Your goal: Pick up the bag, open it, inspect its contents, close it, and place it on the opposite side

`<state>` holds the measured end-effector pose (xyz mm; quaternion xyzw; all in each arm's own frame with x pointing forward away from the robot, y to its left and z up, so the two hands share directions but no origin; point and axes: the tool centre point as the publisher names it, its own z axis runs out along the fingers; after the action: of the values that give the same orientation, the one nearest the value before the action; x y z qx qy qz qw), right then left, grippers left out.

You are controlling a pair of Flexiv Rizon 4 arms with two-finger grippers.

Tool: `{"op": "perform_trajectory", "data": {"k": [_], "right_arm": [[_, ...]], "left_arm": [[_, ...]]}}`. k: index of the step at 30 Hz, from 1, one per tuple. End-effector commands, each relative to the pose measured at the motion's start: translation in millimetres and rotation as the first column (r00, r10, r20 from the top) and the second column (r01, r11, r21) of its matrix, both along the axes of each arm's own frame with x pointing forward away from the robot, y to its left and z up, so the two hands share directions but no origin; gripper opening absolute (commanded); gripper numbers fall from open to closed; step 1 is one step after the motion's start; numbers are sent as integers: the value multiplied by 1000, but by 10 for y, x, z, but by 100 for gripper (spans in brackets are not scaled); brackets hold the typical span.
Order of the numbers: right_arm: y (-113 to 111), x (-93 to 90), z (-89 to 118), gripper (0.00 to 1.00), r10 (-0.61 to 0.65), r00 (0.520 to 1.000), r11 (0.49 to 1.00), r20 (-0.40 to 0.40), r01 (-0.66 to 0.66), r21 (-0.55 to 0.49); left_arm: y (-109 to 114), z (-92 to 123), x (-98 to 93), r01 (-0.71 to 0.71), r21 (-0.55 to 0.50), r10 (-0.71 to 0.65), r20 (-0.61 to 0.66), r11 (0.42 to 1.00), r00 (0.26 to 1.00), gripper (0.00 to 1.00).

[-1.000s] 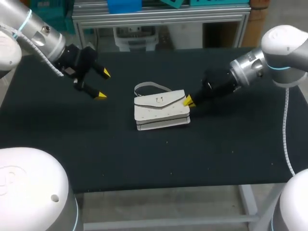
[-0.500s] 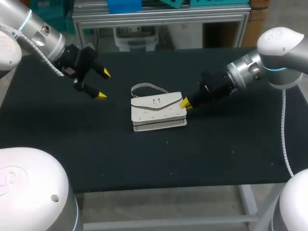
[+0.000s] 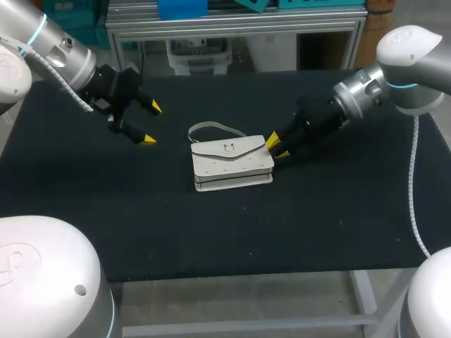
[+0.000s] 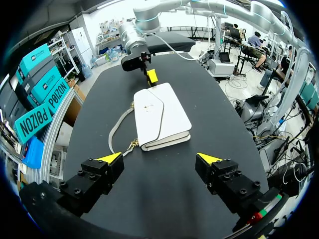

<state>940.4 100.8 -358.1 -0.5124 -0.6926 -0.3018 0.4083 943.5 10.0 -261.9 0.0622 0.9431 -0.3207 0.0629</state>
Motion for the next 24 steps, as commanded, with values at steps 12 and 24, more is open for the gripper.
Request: {"op": "perform_trajectory", "data": {"k": [12, 24], "right_arm": [[-373, -426, 925, 100, 279, 786, 923, 552, -60, -380], [-370, -424, 982, 100, 393, 740, 871, 546, -109, -479]], "left_arm": [[-1, -8, -6, -1, -2, 1, 3, 1000, 1000, 100], [-1, -8, -6, -1, -2, 1, 3, 1000, 1000, 100]]}}
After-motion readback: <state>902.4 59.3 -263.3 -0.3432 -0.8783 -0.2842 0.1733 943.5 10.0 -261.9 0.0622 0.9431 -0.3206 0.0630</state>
